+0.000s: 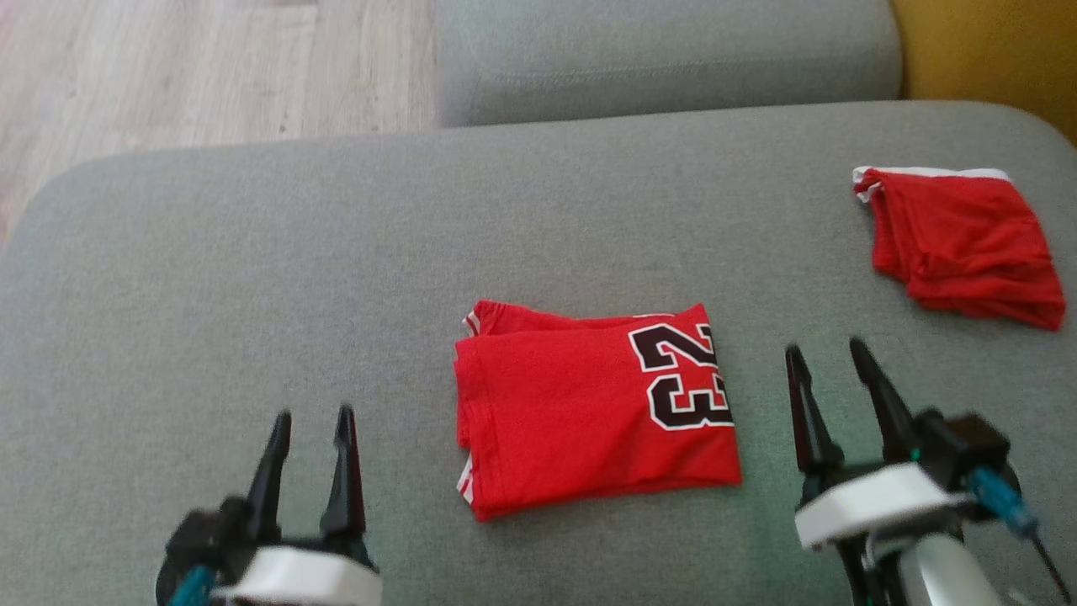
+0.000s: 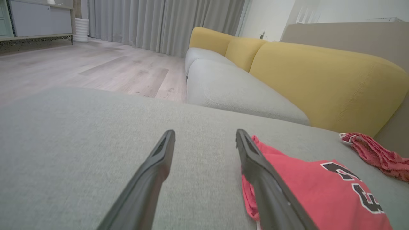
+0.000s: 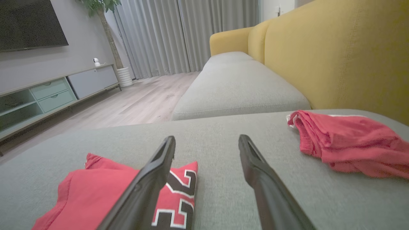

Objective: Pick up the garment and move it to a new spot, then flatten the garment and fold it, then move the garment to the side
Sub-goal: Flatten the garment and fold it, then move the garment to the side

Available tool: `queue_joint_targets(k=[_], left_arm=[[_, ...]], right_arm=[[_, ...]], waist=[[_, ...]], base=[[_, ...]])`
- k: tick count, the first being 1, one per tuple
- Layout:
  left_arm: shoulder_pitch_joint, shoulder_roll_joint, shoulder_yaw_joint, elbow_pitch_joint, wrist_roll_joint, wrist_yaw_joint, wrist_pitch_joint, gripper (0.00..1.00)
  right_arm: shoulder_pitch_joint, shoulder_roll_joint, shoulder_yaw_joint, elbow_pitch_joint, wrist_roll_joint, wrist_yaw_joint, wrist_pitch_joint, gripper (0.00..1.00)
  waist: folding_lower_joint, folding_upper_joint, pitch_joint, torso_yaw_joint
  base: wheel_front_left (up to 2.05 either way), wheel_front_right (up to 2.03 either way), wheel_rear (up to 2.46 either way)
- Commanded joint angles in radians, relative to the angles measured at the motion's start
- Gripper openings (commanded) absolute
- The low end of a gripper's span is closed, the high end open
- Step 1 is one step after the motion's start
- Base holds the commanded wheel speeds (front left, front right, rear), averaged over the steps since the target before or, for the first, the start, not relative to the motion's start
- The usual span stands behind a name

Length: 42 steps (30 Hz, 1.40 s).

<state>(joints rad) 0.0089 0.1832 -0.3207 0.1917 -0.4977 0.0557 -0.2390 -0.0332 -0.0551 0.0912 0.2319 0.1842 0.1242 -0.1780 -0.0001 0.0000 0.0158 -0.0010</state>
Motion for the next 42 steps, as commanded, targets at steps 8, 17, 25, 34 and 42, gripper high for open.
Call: queue_joint_targets(k=[8,17,25,34,42], left_arm=[[0.037,0.012,0.034,-0.027,-0.02,0.026,0.01,1.0],[0.039,0.018,0.031,-0.036,-0.022,0.031,0.015,1.0],[0.043,0.023,0.025,-0.042,-0.023,0.038,0.018,1.0],[0.041,0.027,0.014,-0.05,-0.022,0.041,0.022,1.0],[0.02,0.019,-0.002,-0.053,-0.019,0.037,0.022,1.0]], right_arm=[[0.018,0.005,0.015,-0.025,0.018,0.007,-0.028,1.0],[0.01,0.005,0.012,0.003,0.019,0.007,-0.033,1.0],[0.007,0.005,0.009,0.027,0.024,0.007,-0.027,1.0],[-0.024,0.005,0.009,0.037,0.064,0.007,0.007,1.0],[-0.15,0.005,-0.013,0.079,0.033,0.007,0.173,1.0]], waist=[[0.0001,0.0,-0.023,-0.006],[0.0001,0.0,-0.027,0.004],[0.0001,0.0,-0.029,0.009],[0.0001,0.0,-0.024,0.022],[0.0001,0.0,0.023,0.066]], base=[[0.0,0.0,0.0],[0.0,0.0,0.0],[0.0,0.0,0.0],[0.0,0.0,0.0],[0.0,0.0,0.0]])
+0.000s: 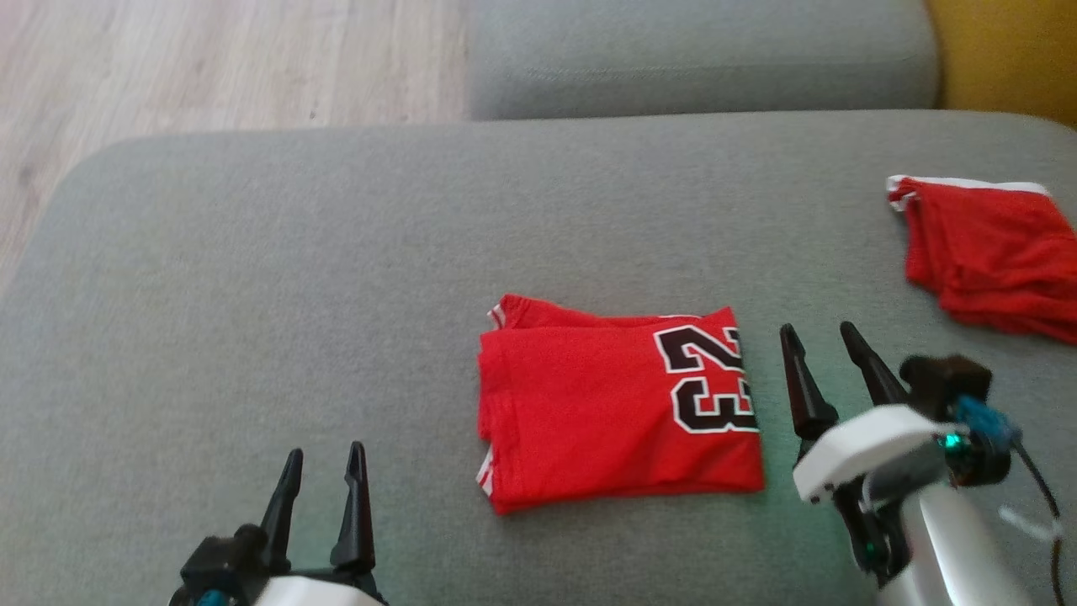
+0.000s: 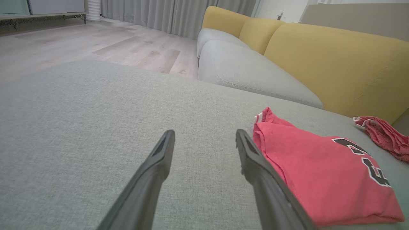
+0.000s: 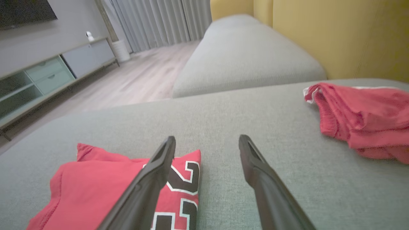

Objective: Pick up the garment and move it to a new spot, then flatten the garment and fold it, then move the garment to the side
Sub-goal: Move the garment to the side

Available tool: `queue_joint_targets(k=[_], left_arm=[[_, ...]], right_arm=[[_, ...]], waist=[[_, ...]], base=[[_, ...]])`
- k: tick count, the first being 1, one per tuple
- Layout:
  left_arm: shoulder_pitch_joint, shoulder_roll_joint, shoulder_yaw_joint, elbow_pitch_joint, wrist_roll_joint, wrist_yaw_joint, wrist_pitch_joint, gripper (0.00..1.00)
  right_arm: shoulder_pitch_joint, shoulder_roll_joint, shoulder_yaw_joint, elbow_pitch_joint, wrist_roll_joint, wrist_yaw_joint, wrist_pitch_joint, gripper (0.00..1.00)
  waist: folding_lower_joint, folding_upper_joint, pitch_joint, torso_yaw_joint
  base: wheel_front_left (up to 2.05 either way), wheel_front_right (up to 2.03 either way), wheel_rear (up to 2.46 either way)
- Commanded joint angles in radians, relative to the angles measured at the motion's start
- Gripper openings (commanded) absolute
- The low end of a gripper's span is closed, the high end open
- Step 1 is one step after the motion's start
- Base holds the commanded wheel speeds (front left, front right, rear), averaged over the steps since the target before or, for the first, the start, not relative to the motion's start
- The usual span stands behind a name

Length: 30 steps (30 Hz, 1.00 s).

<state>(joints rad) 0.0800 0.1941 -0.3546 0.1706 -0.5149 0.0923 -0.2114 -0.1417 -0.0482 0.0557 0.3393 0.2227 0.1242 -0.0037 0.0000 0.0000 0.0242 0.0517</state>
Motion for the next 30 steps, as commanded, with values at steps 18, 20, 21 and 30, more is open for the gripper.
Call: queue_joint_targets(k=[18,20,21,30], left_arm=[[-0.106,-0.015,0.034,0.013,-0.001,-0.015,-0.035,1.0],[-0.107,-0.017,0.036,0.015,-0.001,-0.015,-0.037,1.0],[-0.108,-0.018,0.037,0.016,0.0,-0.015,-0.038,1.0],[-0.128,-0.011,0.041,0.001,0.018,-0.012,-0.044,1.0]], right_arm=[[-0.119,-0.002,0.044,0.192,-0.014,0.007,0.215,0.82],[-0.122,-0.002,0.052,0.193,-0.011,0.007,0.222,0.33],[-0.125,-0.002,0.056,0.193,-0.009,0.007,0.224,0.0],[-0.21,-0.002,0.009,0.175,-0.026,0.007,0.153,0.0]], waist=[[0.0,0.0,0.112,0.126],[0.0,0.0,0.114,0.122],[0.0,0.0,0.116,0.118],[0.0,0.0,0.156,0.0]], base=[[0.0,0.0,0.0],[0.0,0.0,0.0],[0.0,0.0,0.0],[0.0,0.0,0.0]])
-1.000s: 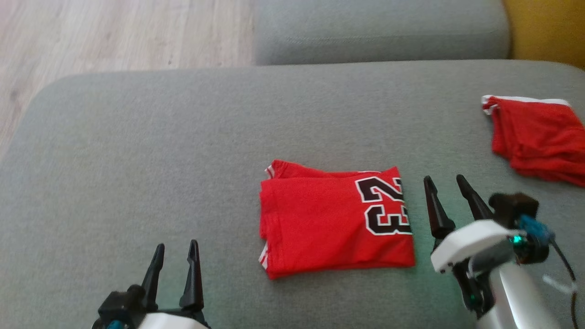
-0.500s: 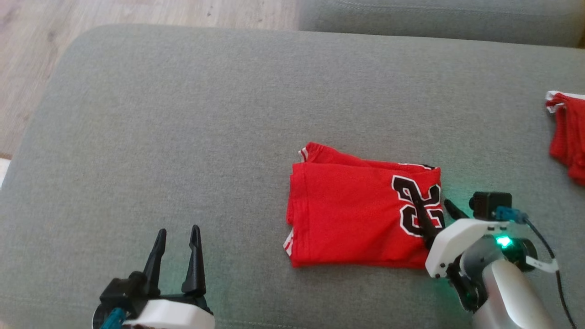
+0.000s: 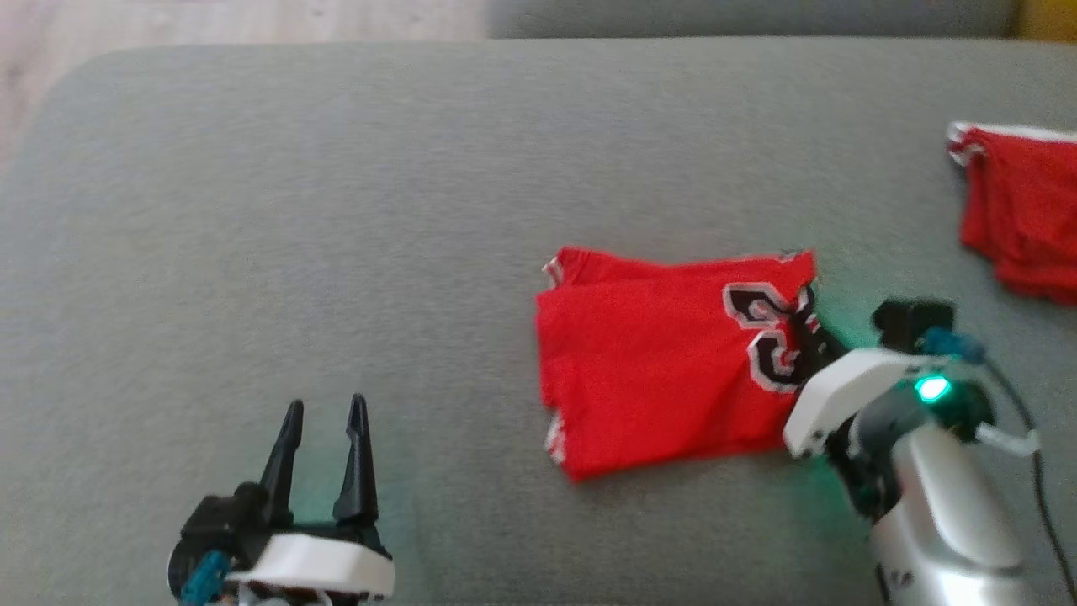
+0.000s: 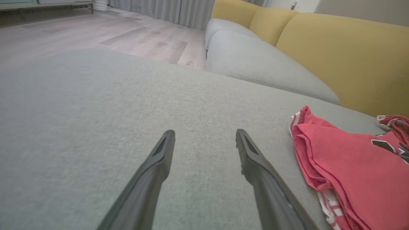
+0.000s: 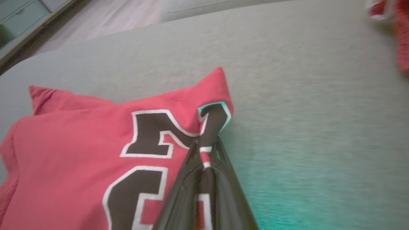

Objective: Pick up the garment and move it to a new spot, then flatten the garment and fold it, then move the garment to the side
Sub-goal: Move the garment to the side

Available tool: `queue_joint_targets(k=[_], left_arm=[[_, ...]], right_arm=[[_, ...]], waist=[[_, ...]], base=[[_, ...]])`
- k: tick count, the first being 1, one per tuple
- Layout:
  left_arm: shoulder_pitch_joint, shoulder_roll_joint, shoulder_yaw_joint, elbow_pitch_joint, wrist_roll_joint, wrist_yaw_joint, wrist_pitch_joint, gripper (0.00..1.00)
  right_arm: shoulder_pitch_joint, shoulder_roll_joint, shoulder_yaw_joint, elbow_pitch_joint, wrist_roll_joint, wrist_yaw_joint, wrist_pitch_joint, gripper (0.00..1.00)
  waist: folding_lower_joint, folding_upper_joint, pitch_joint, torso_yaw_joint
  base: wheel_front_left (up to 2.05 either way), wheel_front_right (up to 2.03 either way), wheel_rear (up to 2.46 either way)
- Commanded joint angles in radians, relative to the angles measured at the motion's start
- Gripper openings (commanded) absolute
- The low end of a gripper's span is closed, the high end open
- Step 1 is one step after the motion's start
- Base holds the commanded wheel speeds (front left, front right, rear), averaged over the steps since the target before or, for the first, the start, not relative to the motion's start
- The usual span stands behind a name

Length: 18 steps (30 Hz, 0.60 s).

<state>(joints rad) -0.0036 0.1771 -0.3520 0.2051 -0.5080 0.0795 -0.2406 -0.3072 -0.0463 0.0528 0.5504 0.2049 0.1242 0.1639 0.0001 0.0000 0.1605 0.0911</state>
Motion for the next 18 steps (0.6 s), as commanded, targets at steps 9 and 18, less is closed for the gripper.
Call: queue_joint_targets(k=[9,18], left_arm=[[-0.106,0.042,0.046,-0.057,0.027,-0.002,0.0,1.0],[-0.179,0.08,0.041,-0.084,0.049,-0.003,0.04,1.0]], right_arm=[[-0.093,-0.004,-0.093,-0.119,-0.069,0.007,-0.047,0.0],[-0.132,-0.004,-0.086,-0.167,-0.043,0.007,-0.067,0.0]], waist=[[-0.0001,0.0,0.099,-0.26],[-0.0001,0.0,0.158,-0.418]], base=[[0.0,0.0,0.0],[0.0,0.0,0.0]])
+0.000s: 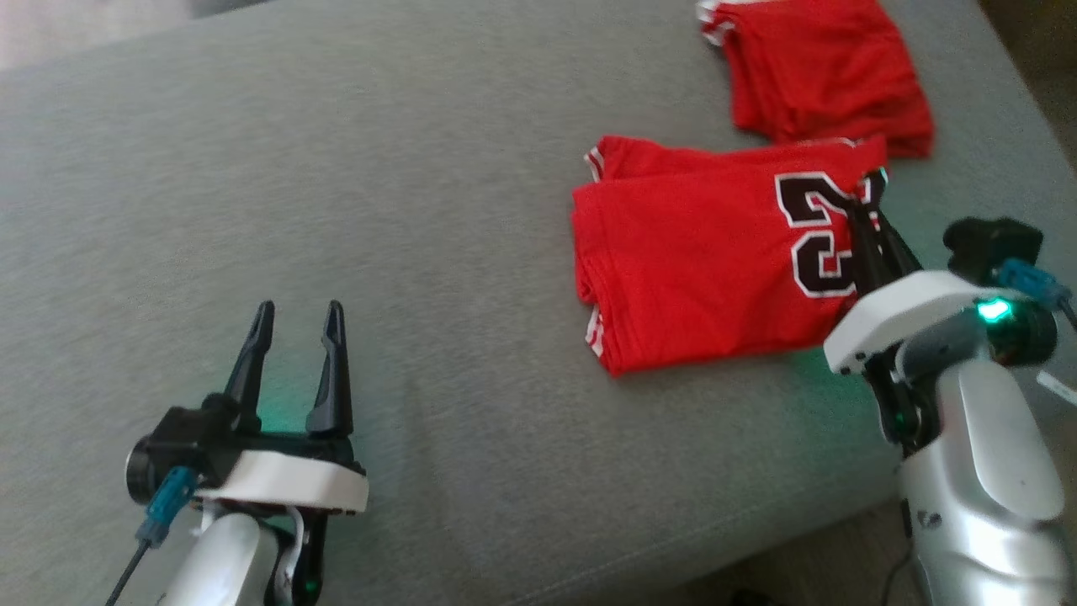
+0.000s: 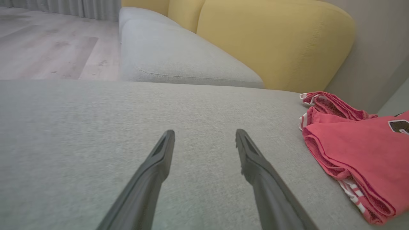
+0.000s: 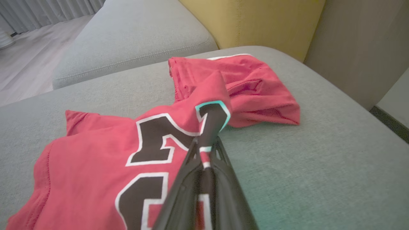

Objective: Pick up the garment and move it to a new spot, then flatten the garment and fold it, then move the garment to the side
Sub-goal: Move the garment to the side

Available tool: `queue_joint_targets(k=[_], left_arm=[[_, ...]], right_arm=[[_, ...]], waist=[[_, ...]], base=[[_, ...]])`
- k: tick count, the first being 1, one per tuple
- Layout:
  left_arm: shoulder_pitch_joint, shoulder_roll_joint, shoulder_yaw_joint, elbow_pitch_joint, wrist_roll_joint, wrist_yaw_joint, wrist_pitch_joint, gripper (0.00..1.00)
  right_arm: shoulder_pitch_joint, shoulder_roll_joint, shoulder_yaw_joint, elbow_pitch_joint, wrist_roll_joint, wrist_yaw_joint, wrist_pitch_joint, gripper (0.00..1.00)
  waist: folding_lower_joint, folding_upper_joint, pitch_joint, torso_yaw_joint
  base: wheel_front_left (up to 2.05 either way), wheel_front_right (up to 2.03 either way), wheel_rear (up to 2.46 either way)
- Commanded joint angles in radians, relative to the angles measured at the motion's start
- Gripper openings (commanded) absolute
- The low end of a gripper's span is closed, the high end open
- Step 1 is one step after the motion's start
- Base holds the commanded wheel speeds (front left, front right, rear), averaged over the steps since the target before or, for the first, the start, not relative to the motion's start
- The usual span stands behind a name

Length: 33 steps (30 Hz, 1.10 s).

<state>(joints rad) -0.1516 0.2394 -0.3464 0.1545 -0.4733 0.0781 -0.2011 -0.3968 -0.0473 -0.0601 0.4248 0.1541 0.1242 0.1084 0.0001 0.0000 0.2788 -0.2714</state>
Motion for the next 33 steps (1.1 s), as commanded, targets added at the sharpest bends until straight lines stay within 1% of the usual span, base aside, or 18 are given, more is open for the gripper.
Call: queue_joint_targets(k=[1,4,7,12,13,18,25,29,33], left_arm=[[-0.036,0.02,0.033,-0.035,0.016,-0.002,0.004,1.0],[-0.044,0.02,0.025,-0.037,0.019,0.0,0.009,1.0],[-0.044,0.016,0.018,-0.029,0.016,-0.003,0.01,1.0],[-0.04,0.001,0.013,-0.016,0.011,0.001,-0.002,1.0],[-0.04,0.001,0.013,-0.016,0.011,0.001,-0.002,1.0],[-0.036,-0.016,0.006,-0.004,0.005,0.001,-0.016,1.0],[-0.033,-0.037,0.001,0.026,-0.004,-0.009,-0.034,1.0],[-0.039,-0.045,-0.001,0.037,-0.004,-0.017,-0.042,1.0],[-0.044,-0.05,-0.011,0.044,0.002,-0.024,-0.047,1.0]], right_arm=[[-0.049,-0.003,0.031,-0.043,0.01,0.007,-0.014,0.0],[-0.078,-0.003,0.044,-0.051,0.014,0.007,-0.026,0.0],[-0.104,-0.003,0.05,-0.053,0.021,0.007,-0.027,0.0],[-0.172,-0.003,0.047,-0.061,-0.013,0.007,0.003,0.0],[-0.172,-0.003,0.047,-0.061,-0.013,0.007,0.003,0.0],[-0.268,-0.02,-0.002,-0.04,-0.048,0.007,0.063,0.0],[-0.38,-0.086,-0.084,0.011,-0.069,0.007,0.12,0.0],[-0.409,-0.146,-0.105,0.036,-0.076,0.007,0.157,0.0],[-0.422,-0.226,-0.146,0.049,-0.087,0.007,0.195,0.0]], waist=[[-0.0001,0.0,0.042,-0.062],[-0.0001,0.0,0.044,-0.067],[-0.0001,0.0,0.036,-0.049],[-0.0001,0.0,0.018,0.002],[-0.0001,0.0,0.018,0.002],[-0.0001,0.0,0.012,0.066],[-0.0001,0.0,0.015,0.132],[-0.0001,0.0,0.017,0.157],[-0.0001,0.0,0.023,0.181]], base=[[0.0,0.0,0.0],[0.0,0.0,0.0],[0.0,0.0,0.0],[0.0,0.0,0.0],[0.0,0.0,0.0],[0.0,0.0,0.0],[0.0,0.0,0.0],[0.0,0.0,0.0],[0.0,0.0,0.0]])
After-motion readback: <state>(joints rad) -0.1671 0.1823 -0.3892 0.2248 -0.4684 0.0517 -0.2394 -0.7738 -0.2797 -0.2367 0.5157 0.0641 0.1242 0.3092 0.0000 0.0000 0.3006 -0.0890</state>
